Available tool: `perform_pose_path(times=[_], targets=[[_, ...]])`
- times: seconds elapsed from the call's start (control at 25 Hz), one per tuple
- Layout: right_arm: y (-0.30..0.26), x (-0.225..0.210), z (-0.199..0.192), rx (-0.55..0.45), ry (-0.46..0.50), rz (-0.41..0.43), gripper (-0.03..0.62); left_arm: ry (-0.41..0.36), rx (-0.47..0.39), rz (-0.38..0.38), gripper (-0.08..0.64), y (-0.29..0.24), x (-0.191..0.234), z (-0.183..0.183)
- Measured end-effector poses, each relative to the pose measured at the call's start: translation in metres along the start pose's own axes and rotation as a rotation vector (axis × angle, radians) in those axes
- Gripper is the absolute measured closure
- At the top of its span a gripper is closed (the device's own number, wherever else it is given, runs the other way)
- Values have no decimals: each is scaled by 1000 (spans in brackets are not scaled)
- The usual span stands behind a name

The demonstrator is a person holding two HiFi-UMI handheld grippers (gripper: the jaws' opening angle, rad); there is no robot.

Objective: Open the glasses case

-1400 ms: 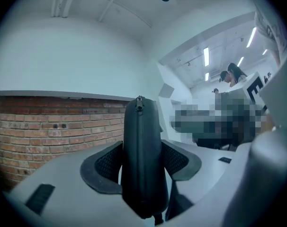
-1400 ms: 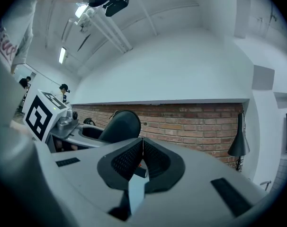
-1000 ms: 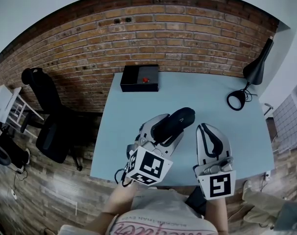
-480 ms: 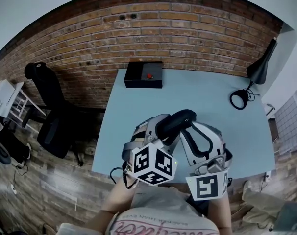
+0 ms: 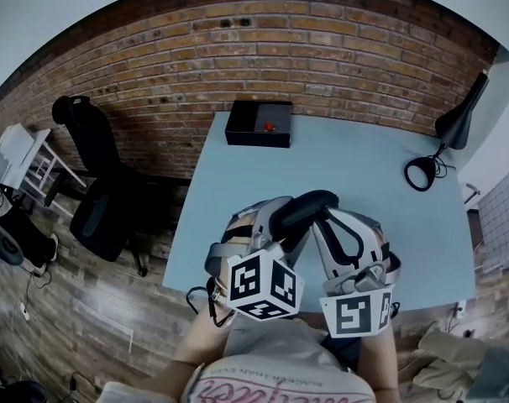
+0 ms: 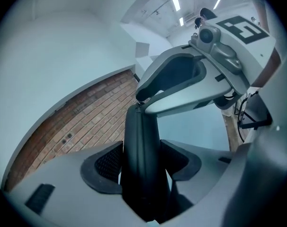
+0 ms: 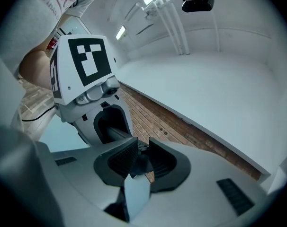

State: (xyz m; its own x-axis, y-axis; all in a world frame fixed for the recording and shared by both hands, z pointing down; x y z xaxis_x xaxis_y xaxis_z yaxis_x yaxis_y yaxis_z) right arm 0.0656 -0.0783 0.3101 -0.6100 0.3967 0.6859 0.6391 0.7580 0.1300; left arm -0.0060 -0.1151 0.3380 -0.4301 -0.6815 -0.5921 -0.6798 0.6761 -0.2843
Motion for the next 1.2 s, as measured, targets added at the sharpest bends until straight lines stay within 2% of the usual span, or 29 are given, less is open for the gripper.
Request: perform_pose_path(times=[0.12,0.32,0.6,0.96,1.08,1.2], targets=[[-1,0,2,-6,4,-4,539,0,-11,3,304,2,2,1],[3,-6,6,-28,-3,-36,562,-7,-37,19,304,4,6,2],[11,-21,-2,-6,-13,-93,571,-53,-147,1,305,7,6,6],[11,-27,-5,-40,-147,-30,571,-101,-206,-6,305,11,8,9],[12,-28,-5,-44,-162,7,572,-111,-223,-8,305,13,10,8],[12,-28,-2,-45,-168,5,574,-106,-231,-3,305,11,10,7]])
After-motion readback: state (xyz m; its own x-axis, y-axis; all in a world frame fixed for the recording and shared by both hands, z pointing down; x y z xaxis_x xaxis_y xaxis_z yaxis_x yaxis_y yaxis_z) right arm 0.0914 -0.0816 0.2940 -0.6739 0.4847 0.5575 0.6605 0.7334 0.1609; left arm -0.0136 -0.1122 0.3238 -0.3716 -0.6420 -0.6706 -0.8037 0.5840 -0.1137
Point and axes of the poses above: the fingertips, and each gripper's own axes: y backward along the fingers, x to its left, z out of its top, the point moved 6 cm from there along y, backward along the fingers, and after that the axes turned 13 degrees about -x, right-handed, at the moved point
